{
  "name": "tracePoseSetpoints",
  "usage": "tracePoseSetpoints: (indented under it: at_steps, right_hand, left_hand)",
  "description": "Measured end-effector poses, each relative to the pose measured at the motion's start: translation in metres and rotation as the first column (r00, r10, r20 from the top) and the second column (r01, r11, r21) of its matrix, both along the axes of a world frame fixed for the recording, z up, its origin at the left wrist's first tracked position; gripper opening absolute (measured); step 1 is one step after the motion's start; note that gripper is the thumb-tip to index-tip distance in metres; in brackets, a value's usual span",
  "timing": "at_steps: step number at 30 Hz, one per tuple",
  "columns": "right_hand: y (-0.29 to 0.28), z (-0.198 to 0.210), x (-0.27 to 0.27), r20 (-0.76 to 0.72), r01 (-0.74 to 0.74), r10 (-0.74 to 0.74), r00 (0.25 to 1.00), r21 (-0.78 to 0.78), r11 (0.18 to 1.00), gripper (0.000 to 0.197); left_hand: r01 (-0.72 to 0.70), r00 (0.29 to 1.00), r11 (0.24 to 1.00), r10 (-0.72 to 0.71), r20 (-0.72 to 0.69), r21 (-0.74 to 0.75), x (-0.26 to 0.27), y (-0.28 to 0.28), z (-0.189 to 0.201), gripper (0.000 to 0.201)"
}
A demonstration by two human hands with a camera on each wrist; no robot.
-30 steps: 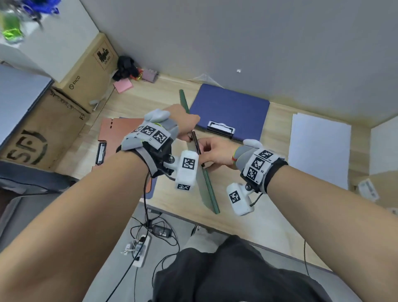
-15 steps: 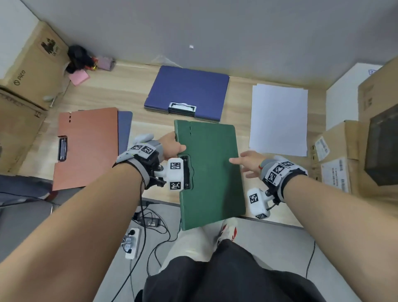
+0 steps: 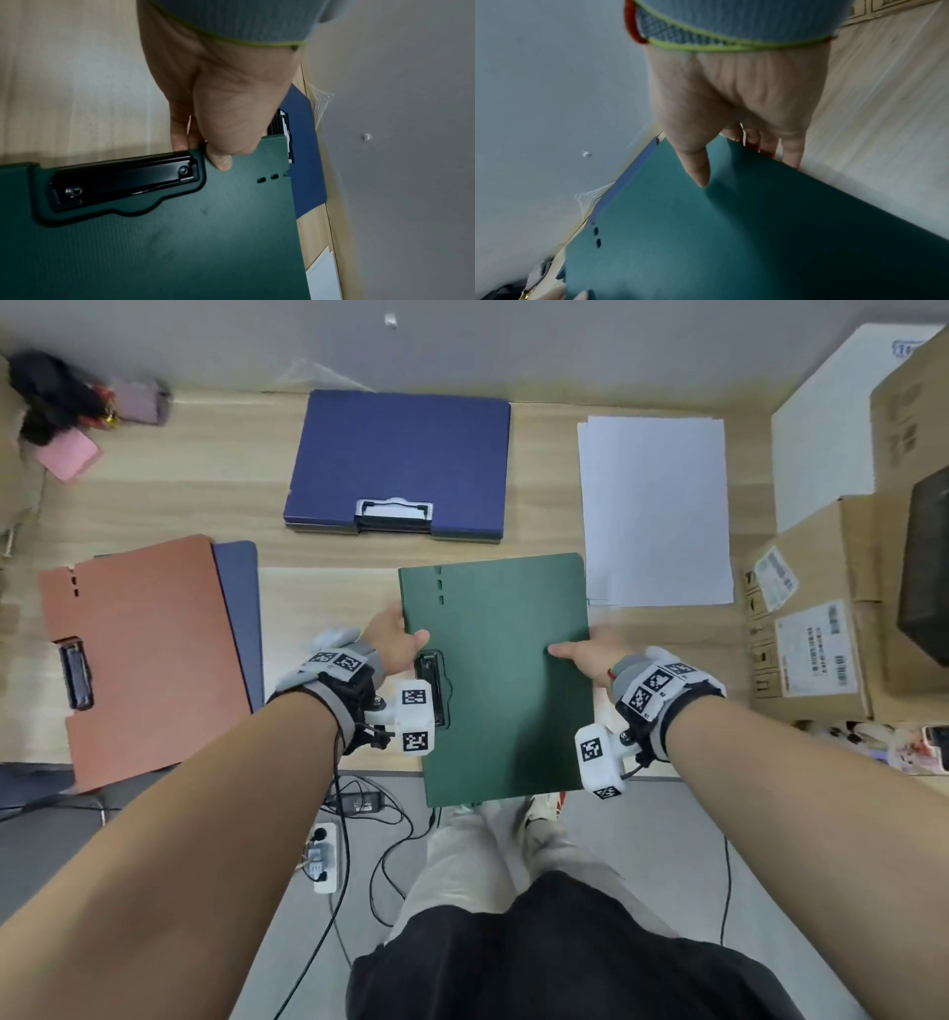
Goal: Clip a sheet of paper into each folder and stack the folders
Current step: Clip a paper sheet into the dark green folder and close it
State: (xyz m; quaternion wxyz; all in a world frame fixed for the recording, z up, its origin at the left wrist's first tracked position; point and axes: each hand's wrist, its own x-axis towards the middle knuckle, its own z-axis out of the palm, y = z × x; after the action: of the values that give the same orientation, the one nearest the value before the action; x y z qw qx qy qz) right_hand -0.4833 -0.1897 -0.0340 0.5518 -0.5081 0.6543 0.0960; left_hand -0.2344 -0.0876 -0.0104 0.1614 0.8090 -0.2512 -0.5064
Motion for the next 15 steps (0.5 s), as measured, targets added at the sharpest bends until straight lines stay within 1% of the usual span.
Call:
tracePoseSetpoints:
  at_steps: [4,5,7,8,10,11,13,14,15]
  right_hand:
    - [0.003,0.0,0.005,0.016,-0.025,0.026,1.0,-0.057,0.998,0.029]
    - [0.003,-0.001,0.006,0.023,-0.015,0.016,1.0,-0.053,0.998,0.032]
    - [0.004,-0.003,0.007,0.035,-0.002,0.003,0.999,-0.049,0.999,0.049]
    - [0.004,-0.004,0.007,0.043,0.005,-0.002,0.999,-0.06,0.998,0.052]
    - [0.004,-0.004,0.007,0.05,0.021,-0.016,0.999,-0.088,0.996,0.045]
    - [0.003,-0.004,0.006,0.053,0.031,-0.025,0.998,-0.103,0.994,0.039]
    - [0.0,0.002,0.005,0.077,0.064,-0.053,0.996,-0.147,0.987,0.017]
    - [-0.003,0.007,0.005,0.097,0.091,-0.076,0.992,-0.165,0.982,0.017]
    - [-0.007,0.013,0.005,0.12,0.127,-0.11,0.987,-0.148,0.981,0.026]
  left_hand:
    - [0.001,0.992,1.0,-0.002,0.129,0.007,0.002,-0.011,-0.003,0.038]
    - [0.009,0.989,1.0,-0.01,0.145,0.012,0.002,-0.013,-0.003,0.038]
    - [0.05,0.987,0.997,-0.059,0.148,0.059,0.003,-0.016,-0.008,0.042]
    - [0.07,0.987,0.994,-0.082,0.142,0.09,0.005,-0.017,-0.014,0.045]
    - [0.106,0.985,0.987,-0.121,0.124,0.122,0.007,-0.02,-0.021,0.048]
    - [0.128,0.982,0.983,-0.145,0.124,0.131,0.005,-0.021,-0.017,0.049]
    - [0.191,0.97,0.971,-0.209,0.125,0.146,0.002,-0.024,-0.009,0.054]
    - [0.211,0.966,0.964,-0.231,0.115,0.163,0.001,-0.025,-0.006,0.06]
    - [0.209,0.968,0.965,-0.227,0.107,0.158,0.0,-0.027,-0.001,0.065]
